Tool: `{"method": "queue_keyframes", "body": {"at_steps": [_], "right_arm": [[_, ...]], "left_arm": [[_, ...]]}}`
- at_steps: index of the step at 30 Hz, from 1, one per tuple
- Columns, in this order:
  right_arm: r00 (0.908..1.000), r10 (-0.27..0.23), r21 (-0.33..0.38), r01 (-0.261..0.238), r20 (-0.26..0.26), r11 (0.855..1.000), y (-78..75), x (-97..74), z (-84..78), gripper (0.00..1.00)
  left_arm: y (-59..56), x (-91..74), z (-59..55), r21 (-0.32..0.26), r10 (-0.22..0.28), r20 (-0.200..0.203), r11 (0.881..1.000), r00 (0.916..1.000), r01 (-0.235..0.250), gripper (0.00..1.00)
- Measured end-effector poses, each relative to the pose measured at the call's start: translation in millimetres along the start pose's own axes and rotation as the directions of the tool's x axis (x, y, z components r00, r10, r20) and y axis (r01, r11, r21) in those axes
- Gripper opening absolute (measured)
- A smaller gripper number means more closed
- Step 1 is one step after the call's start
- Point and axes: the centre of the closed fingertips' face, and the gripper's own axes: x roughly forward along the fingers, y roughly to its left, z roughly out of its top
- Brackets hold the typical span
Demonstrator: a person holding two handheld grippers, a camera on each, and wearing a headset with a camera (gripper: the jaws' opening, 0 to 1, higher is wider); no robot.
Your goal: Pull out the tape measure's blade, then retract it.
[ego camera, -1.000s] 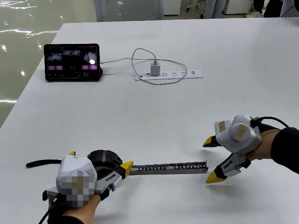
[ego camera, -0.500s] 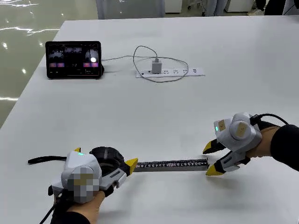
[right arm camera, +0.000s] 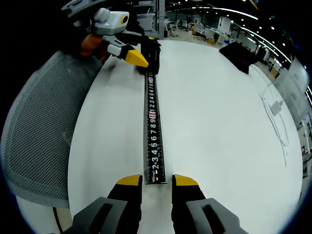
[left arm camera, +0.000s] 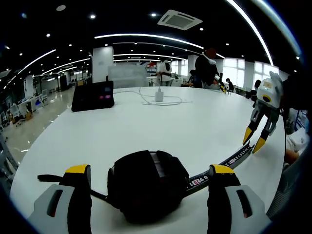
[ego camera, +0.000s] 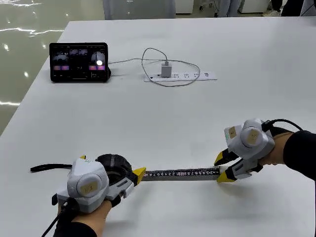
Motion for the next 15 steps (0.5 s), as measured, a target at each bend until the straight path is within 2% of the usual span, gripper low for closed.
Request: {"method": "queue_keyframes", "body": {"at_steps": [7,15], "right_arm": [[0.9998,0.01,-0.013,-0.01,-0.018,1.0,1.0,3.2,-2.9,0.15],[0.9999,0.008,-0.02,-0.009,-0.013,1.0,-0.8,2.8,-2.4,0.12]], "left_arm": [[1.6,-0.5,1.9,-0.012,0.007,0.008,1.0,0.9999,-0.006,0.98],[4.3,-1.5,5.6,-0.019,0.018,0.022,1.0,0.9996,-0.018,0.97]]}}
